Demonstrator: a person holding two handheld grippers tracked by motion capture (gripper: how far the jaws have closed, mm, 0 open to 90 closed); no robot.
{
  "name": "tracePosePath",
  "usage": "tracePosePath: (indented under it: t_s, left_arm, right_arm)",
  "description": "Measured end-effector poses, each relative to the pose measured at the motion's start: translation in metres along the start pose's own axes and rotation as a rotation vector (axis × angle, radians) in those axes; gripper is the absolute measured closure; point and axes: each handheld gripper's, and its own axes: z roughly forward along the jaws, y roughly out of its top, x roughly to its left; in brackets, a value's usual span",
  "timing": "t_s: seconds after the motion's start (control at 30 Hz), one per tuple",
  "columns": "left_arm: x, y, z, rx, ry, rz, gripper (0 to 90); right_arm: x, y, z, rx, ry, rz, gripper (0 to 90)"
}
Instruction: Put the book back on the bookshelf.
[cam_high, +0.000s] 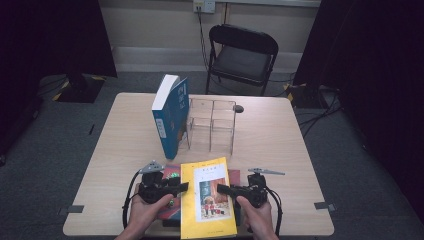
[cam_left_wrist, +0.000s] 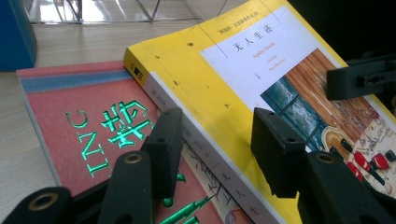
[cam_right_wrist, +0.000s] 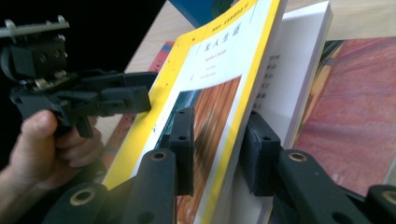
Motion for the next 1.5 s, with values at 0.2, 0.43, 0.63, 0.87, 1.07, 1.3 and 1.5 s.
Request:
tracePosePath:
  t_s: [0.2, 0.43, 0.63, 0.87, 1.07, 1.3, 1.5]
  left_arm:
    - [0.001, 0.0, 0.0, -0.002, -0.008, 0.002, 52.9]
    - [0.002, 0.002, 0.002, 0.0, -0.01, 0.003, 50.9]
    - [0.002, 0.004, 0.004, 0.001, -0.008, 0.017, 43.4]
    - [0.005, 0.006, 0.004, -0.007, -0.051, -0.021, 36.2]
    - [0.004, 0.006, 0.005, -0.009, -0.062, -0.025, 32.0]
    - [0.003, 0.006, 0.009, -0.005, -0.119, -0.044, 29.8]
    - [0.002, 0.007, 0.012, 0.01, -0.195, -0.043, 27.5]
  right_arm:
    - [-0.004, 0.013, 0.014, 0.031, 0.045, -0.029, 64.0]
    - [-0.004, 0.033, 0.032, 0.113, 0.087, -0.04, 64.6]
    - [-0.008, 0.037, 0.036, 0.113, 0.158, -0.061, 78.9]
    - [0.003, 0.036, 0.028, 0.049, 0.184, -0.152, 81.5]
    - [0.007, 0.035, 0.027, 0.035, 0.192, -0.178, 82.5]
    - [0.013, 0.035, 0.025, 0.018, 0.197, -0.208, 83.3]
    - [0.023, 0.037, 0.023, 0.006, 0.212, -0.244, 84.2]
